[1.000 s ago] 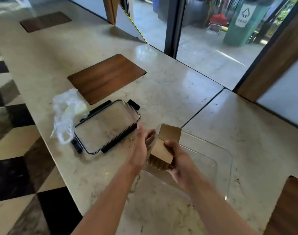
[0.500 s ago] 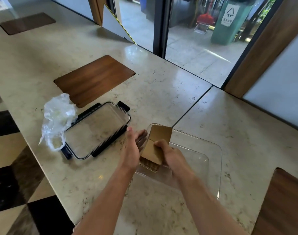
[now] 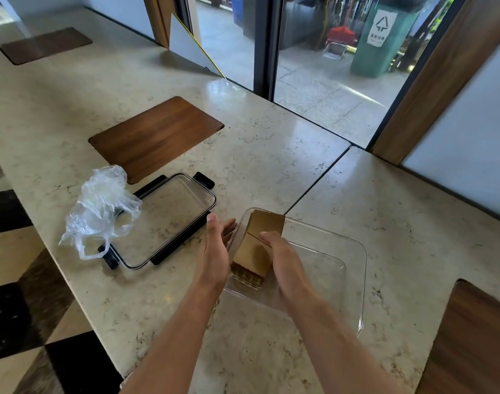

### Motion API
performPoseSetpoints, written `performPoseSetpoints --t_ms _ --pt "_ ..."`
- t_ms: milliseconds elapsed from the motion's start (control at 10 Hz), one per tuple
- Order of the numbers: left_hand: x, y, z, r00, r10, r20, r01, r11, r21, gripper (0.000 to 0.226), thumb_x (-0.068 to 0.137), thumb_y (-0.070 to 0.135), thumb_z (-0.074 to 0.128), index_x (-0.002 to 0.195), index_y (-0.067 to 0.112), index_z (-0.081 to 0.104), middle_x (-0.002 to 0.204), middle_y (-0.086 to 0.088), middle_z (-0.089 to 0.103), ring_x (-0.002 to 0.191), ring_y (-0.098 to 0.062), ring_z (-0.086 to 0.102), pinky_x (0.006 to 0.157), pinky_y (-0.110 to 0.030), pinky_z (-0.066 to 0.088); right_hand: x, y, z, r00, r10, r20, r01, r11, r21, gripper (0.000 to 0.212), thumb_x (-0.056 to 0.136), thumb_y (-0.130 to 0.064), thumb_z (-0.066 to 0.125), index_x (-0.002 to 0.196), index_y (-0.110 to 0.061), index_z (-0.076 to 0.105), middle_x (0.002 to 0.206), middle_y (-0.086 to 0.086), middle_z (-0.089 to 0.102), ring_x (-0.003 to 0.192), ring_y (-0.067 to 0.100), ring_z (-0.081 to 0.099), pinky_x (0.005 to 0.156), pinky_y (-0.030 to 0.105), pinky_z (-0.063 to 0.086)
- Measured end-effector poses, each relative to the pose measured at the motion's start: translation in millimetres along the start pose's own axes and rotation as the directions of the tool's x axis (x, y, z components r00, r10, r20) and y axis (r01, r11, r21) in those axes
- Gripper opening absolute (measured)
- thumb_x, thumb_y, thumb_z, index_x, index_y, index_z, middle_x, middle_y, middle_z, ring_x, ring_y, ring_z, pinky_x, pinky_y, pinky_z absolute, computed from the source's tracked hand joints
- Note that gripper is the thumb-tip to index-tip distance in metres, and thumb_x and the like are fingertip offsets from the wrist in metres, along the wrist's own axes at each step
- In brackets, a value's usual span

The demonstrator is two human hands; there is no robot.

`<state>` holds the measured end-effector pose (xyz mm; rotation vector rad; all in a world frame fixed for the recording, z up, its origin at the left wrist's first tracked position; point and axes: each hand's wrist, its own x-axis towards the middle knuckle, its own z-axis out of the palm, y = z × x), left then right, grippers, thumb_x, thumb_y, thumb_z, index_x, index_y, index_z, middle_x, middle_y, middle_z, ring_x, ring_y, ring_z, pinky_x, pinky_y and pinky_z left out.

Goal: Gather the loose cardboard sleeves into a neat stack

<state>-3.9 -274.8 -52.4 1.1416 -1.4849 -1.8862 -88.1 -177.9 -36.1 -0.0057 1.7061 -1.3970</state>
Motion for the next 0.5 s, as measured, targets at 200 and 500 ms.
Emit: performPoseSetpoints --t_ms 200,500 --pt "-4.9 2.2 3.2 0.999 0.028 -0.041 -0.026 0.999 0.040 0.091 0.086 0.082 0.015 0.135 0.023 0.063 0.138 0.000 0.066 0.133 -0.012 0.056 0.121 -0.042 0.035 -4.9 -4.5 7.0 1.000 0.031 -0.005 -0.031 0.998 -0.051 0.092 0.063 -0.079 0.056 0.136 -0.024 0.059 0.130 0.010 0.068 0.120 0.036 0.061 0.108 0.059 0.044" --pt "-3.2 12.3 -2.5 0.992 0.109 -0.056 -0.102 0.988 0.115 0.098 0.086 0.083 0.014 0.146 0.018 0.056 0.150 -0.001 0.057 0.137 -0.011 0.049 0.102 -0.020 0.036 -7.0 -14.3 0.8 1.000 0.025 -0.007 -0.025 0.998 -0.049 0.044 0.084 -0.063 0.059 0.100 -0.024 0.069 0.115 0.008 0.069 0.104 0.020 0.061 0.101 0.040 0.044"
